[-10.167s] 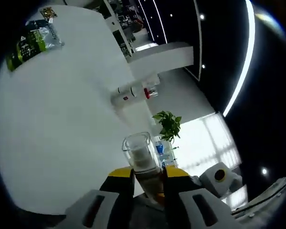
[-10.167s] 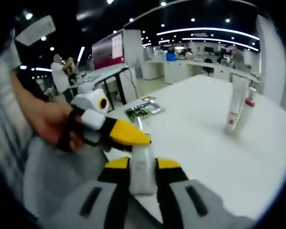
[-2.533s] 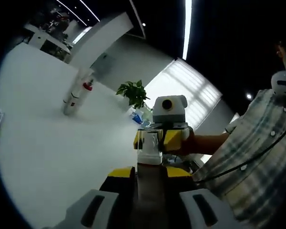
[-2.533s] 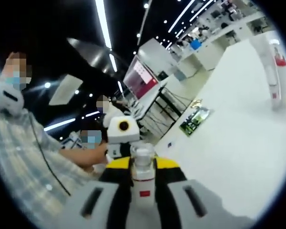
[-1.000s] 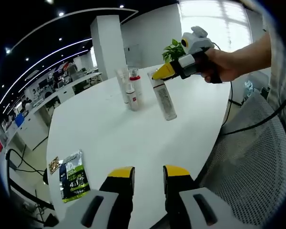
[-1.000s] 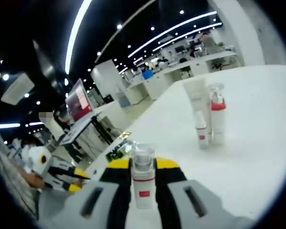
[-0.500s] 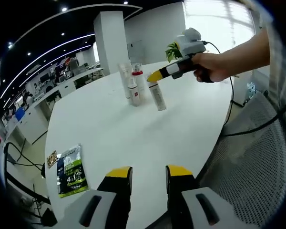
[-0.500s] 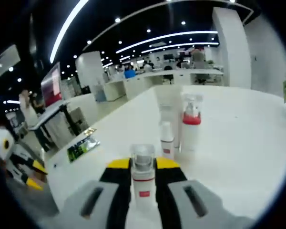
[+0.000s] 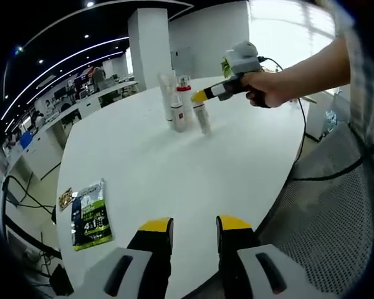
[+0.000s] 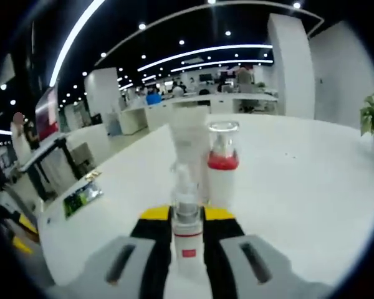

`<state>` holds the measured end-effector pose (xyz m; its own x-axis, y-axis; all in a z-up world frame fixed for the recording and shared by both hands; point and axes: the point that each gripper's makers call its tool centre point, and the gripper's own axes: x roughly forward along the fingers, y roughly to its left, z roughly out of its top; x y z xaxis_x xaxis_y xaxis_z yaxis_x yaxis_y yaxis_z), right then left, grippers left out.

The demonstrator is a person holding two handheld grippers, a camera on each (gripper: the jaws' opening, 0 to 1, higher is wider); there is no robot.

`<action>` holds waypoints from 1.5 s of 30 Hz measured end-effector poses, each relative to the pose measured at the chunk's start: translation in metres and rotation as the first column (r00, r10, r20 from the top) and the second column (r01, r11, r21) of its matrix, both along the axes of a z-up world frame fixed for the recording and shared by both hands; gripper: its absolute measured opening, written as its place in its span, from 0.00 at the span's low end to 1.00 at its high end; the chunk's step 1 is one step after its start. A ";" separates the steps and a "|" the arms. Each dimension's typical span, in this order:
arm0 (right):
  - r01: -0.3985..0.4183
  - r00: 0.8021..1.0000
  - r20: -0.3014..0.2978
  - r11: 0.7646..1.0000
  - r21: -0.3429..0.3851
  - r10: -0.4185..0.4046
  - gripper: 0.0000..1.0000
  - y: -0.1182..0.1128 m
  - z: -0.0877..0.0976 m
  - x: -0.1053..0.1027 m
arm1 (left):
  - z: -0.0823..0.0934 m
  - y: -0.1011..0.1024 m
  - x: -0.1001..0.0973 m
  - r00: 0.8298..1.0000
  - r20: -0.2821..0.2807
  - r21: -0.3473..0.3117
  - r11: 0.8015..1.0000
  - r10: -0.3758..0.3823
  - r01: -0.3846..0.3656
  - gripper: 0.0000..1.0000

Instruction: Arrange the skincare products in the storage area until every visible bottle or jar stands upright without overlapping.

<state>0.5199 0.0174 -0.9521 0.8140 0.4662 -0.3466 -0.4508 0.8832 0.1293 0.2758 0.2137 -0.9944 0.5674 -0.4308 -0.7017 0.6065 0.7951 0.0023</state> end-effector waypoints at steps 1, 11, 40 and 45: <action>0.002 1.000 0.017 1.000 -0.008 -0.002 0.16 -0.001 0.002 0.002 | -0.001 0.000 0.000 1.000 -0.001 0.002 1.000 0.000 0.000 0.28; 0.054 0.988 0.144 0.998 0.022 -0.057 0.16 -0.006 0.008 0.016 | -0.003 0.003 0.000 1.000 0.000 0.027 1.000 -0.002 0.002 0.28; 0.076 0.981 0.184 0.997 -0.031 -0.069 0.16 -0.009 -0.010 0.011 | -0.006 0.002 -0.001 1.000 -0.008 0.036 0.999 -0.015 0.015 0.28; 0.085 0.981 0.175 0.996 -0.016 -0.081 0.16 -0.010 -0.010 0.009 | -0.006 0.002 -0.002 1.000 -0.008 0.040 0.999 -0.017 0.018 0.28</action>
